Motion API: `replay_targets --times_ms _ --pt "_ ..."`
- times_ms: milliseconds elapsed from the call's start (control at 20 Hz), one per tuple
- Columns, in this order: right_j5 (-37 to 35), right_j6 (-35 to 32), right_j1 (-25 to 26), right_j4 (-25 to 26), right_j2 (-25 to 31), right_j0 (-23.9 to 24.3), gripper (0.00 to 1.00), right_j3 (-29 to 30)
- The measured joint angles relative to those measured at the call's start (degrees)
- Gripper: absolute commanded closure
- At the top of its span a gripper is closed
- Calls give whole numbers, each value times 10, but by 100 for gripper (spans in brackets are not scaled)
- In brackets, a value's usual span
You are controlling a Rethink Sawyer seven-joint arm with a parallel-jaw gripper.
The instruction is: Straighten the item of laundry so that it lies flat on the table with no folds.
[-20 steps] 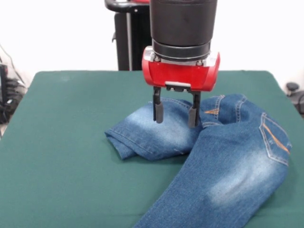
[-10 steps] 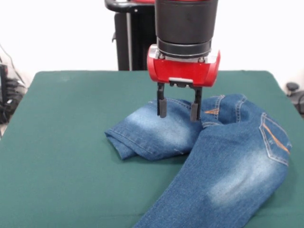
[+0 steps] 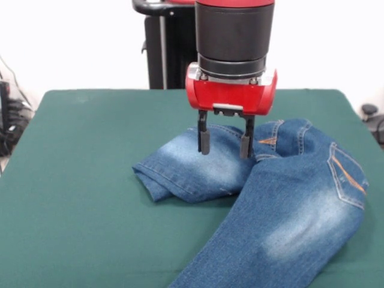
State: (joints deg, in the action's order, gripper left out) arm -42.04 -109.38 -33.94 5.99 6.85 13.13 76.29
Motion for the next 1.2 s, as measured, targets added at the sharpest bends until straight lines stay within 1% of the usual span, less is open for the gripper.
replay_targets --times_ms 900,1200 --pt "0 0 -3 0 -11 -1 0 2" --pt "0 0 -21 -2 -17 -4 0 25"
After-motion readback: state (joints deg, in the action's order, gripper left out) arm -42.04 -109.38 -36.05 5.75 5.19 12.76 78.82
